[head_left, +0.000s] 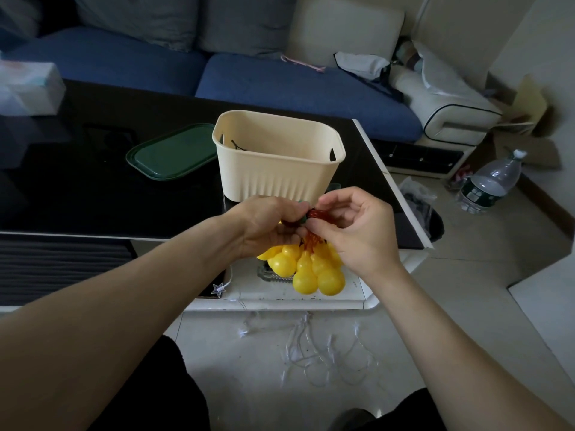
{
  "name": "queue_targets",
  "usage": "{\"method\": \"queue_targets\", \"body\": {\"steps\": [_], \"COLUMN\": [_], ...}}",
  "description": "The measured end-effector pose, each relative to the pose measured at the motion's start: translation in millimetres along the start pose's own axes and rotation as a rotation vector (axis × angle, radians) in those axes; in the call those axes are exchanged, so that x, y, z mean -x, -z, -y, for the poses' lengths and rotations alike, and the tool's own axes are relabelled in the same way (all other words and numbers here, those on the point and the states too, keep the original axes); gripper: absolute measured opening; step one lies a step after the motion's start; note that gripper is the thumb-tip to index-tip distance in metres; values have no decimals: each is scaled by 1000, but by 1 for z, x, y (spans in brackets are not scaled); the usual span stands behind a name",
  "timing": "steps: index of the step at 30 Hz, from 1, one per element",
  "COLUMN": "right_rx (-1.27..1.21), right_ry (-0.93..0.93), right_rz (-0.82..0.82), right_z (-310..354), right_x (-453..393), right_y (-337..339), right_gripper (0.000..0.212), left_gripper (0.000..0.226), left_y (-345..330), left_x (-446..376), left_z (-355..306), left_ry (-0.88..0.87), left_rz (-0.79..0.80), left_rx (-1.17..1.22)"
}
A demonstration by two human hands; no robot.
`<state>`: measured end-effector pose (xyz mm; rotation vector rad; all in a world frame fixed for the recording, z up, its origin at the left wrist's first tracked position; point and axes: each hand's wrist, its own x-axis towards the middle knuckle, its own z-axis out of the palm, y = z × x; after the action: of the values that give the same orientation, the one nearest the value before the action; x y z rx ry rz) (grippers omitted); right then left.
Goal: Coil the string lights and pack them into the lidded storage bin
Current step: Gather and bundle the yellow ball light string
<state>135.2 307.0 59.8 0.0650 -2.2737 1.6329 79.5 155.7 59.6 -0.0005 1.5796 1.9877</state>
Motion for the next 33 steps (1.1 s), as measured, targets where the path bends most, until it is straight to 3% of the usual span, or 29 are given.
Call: {"method": "queue_targets", "body": {"steps": [5,8,16,19,27,33], "right_rx": [37,37,44,33,-1,-29], "right_ry": [21,20,33,33,76,36], "right_rz": [-63,-78,-49,-21,235,306], "right_z": [2,2,-4,-7,-16,-18], "right_x": [-1,-2,-3,-6,-9,-10], "right_y": [-4,-3,-2,-1,7,14], "right_gripper": [33,32,29,29,22,26], "left_gripper": [14,11,48,54,57,49], "left_y": [-5,-4,3,2,12,5], "left_x": [-1,-2,3,5,0,-2], "left_z": [0,1,2,-1,10,12], "left_ry": [-57,-161,-317,-332,-222,-134], "left_rz": [-103,-94,-53,-43,29,13], "left_rx": [67,-130,-706,-823,-732,-524]}}
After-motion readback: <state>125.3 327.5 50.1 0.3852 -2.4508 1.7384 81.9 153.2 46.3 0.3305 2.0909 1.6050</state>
